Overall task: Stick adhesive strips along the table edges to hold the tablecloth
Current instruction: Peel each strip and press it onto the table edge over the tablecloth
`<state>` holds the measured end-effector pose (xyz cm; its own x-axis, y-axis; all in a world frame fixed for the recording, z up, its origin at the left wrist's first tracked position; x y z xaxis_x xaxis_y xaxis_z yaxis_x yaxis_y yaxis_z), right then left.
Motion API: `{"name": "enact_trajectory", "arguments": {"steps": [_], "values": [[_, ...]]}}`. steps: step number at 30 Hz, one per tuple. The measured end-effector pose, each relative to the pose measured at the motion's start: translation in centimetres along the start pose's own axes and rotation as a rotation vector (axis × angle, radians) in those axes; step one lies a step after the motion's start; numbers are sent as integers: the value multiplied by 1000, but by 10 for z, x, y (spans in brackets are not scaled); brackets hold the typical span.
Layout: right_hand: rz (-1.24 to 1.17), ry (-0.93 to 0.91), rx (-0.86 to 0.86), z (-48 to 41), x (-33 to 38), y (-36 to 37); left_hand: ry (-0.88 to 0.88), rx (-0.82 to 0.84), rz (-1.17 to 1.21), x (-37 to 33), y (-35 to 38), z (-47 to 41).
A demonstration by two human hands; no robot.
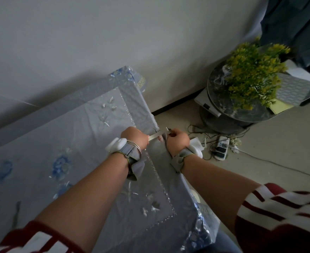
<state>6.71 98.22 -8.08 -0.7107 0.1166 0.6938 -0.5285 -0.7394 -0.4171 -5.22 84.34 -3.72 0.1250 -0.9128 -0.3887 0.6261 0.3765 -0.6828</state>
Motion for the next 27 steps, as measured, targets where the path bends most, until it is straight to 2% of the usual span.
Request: {"name": "enact_trajectory", "arguments": {"steps": [6,13,17,23,25,27], "values": [[-21,39,60,-2,-4,7,-25,-18,52,19,3,-14],[-47,75,142,-2,-13,9,-53,33,64,29,14,-26],[-71,99,200,-1,-10,15,-28,-1,-31,16,4,-9],[-100,66,254,-3,-11,21,68,-7,-369,-9,-3,10],[-81,20,233,2,-7,19,121,-41,-436,-12,-8,17],[-36,-20,174,6,-8,14,259,-144,-413,-15,-17,28]]}}
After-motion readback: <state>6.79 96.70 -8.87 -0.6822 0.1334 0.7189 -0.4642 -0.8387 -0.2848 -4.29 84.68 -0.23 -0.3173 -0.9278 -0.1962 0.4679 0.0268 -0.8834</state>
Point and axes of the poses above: each hand's wrist, its own z-axis away from the middle knuckle, its own y-axis out of the palm, x = y × z, the point moved 9 cm from there along -z, towards the middle knuckle, and after that the axes turned 1 degree about z, right-handed, at the moved point
